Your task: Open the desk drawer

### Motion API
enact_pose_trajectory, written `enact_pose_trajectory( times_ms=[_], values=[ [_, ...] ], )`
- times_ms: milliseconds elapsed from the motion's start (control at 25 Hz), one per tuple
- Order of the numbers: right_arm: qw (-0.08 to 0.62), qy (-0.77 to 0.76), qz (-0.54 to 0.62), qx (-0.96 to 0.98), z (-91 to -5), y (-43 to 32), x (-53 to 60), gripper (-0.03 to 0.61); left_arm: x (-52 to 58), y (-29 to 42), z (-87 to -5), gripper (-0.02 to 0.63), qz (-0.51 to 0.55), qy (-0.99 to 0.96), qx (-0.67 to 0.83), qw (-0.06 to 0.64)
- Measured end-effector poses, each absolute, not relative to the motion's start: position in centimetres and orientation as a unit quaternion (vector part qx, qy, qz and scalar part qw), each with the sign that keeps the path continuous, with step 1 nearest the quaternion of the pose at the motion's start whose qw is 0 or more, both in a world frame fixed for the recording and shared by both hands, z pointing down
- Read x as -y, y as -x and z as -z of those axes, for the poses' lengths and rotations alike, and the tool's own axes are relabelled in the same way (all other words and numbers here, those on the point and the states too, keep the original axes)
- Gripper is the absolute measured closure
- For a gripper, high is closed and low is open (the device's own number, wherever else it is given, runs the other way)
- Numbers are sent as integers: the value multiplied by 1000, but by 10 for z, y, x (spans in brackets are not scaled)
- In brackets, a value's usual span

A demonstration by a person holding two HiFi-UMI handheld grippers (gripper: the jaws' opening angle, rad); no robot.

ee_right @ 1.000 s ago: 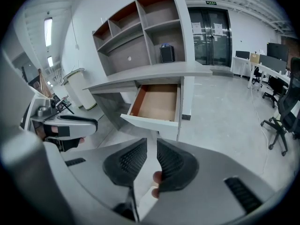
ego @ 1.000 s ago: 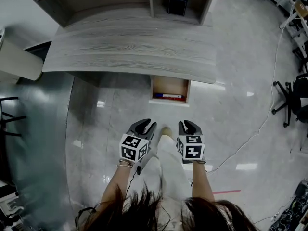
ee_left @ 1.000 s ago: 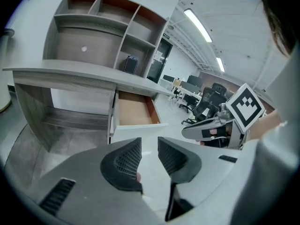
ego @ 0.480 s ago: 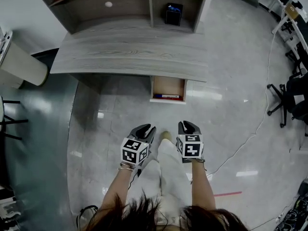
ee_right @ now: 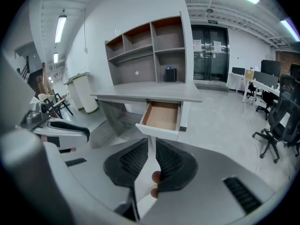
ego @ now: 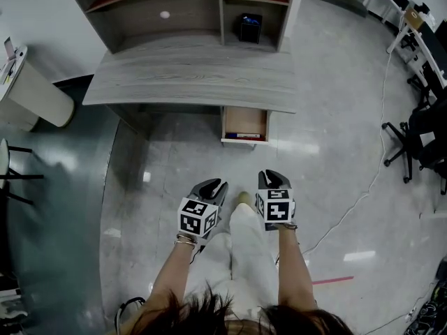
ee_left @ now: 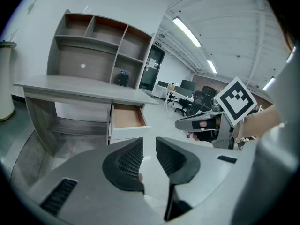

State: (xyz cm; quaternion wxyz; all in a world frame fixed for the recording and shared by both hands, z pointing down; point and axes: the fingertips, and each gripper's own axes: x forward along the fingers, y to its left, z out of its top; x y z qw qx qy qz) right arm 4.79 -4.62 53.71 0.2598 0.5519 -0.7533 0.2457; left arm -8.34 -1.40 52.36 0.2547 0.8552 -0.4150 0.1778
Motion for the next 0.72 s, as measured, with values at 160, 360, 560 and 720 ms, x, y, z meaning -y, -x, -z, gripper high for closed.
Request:
enact_pose_trajectory(
  times_ms=[160,360,560,720],
  values=[
    [249,-560,-244,751,-524,-45,34,515,0,89,-511,528,-178,-855,419,248],
    [241,-564,-247,750,-515,-37,15,515,-15,95,-498,532,-177,-856,420,243],
    [232,-565,-246,752,-505,-32,2,515,-30,98,-488,535,-177,-856,423,238],
    [221,-568,-249,753,-500,-31,-7,515,-40,98,-482,538,-173,-856,427,235]
  ],
)
